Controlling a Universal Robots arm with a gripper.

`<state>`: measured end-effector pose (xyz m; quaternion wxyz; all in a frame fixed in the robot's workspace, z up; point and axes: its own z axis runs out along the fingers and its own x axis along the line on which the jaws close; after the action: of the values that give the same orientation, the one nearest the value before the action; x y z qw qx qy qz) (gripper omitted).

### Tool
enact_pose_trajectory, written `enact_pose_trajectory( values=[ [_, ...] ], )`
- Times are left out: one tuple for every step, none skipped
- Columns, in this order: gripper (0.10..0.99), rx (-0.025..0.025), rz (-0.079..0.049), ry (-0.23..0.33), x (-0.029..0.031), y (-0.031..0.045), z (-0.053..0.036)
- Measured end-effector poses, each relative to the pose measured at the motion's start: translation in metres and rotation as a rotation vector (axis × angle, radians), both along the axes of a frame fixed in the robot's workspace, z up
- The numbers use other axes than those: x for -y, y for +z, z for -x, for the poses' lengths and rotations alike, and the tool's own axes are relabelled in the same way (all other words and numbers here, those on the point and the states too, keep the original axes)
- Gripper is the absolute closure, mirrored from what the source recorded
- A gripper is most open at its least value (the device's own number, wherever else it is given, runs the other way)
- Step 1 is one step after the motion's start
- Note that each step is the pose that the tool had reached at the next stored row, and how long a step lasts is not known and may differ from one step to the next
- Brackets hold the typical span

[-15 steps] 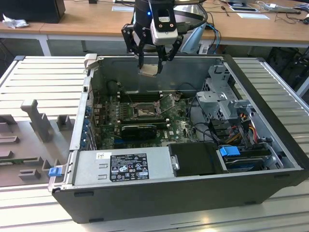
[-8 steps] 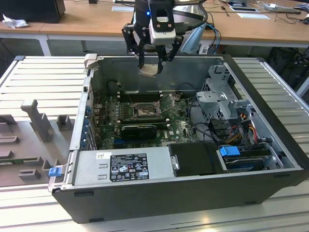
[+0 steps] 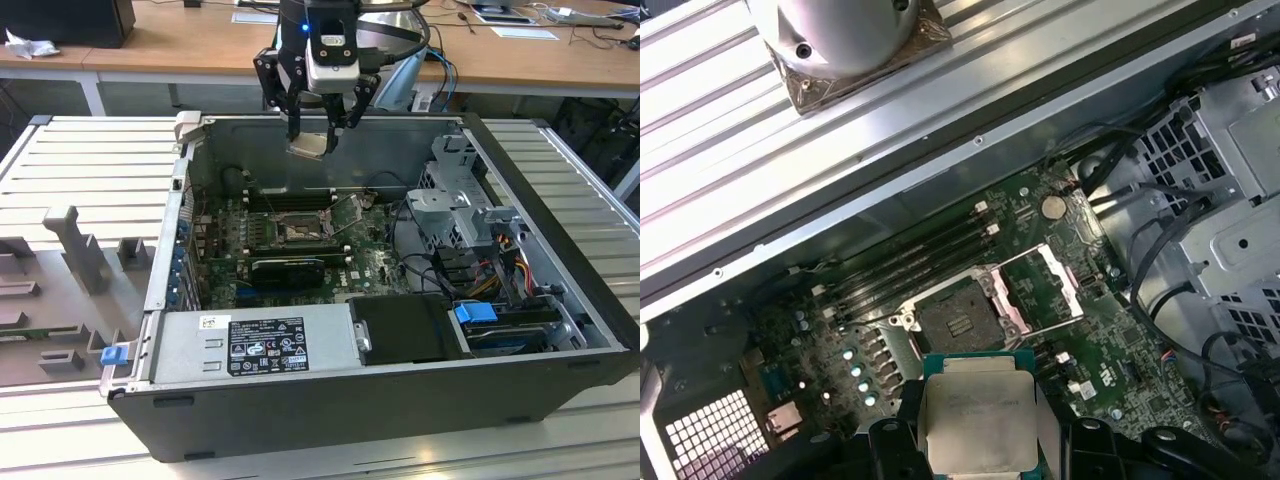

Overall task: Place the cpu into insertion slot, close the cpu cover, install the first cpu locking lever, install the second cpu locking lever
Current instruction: 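Place the cpu into insertion slot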

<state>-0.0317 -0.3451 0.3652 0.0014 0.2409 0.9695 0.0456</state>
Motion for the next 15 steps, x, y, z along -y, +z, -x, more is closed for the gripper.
enact_pose_trajectory(
  values=[
    [0.557,0.0,0.0,-0.007,0.0,-0.0001,0.0],
    [0.557,0.0,0.0,-0.016,0.0,-0.0002,0.0],
    [0.557,0.0,0.0,-0.022,0.0,-0.0002,0.0],
    [0.557,0.0,0.0,-0.029,0.0,-0.0003,0.0],
    [0.557,0.0,0.0,-0.036,0.0,-0.0004,0.0],
    [0.557,0.0,0.0,-0.047,0.0,-0.0005,0.0],
    [0.557,0.0,0.0,-0.057,0.0,-0.0006,0.0],
    [0.557,0.0,0.0,-0.066,0.0,-0.0007,0.0],
    [0.557,0.0,0.0,-0.073,0.0,-0.0008,0.0],
    [0.557,0.0,0.0,-0.078,0.0,-0.0009,0.0],
    [0.557,0.0,0.0,-0.087,0.0,-0.001,0.0],
    [0.557,0.0,0.0,-0.093,0.0,-0.001,0.0],
    [0.557,0.0,0.0,-0.103,0.0,-0.0011,0.0],
    [0.557,0.0,0.0,-0.112,0.0,-0.0012,0.0],
    [0.557,0.0,0.0,-0.117,0.0,-0.0013,0.0]
  ],
)
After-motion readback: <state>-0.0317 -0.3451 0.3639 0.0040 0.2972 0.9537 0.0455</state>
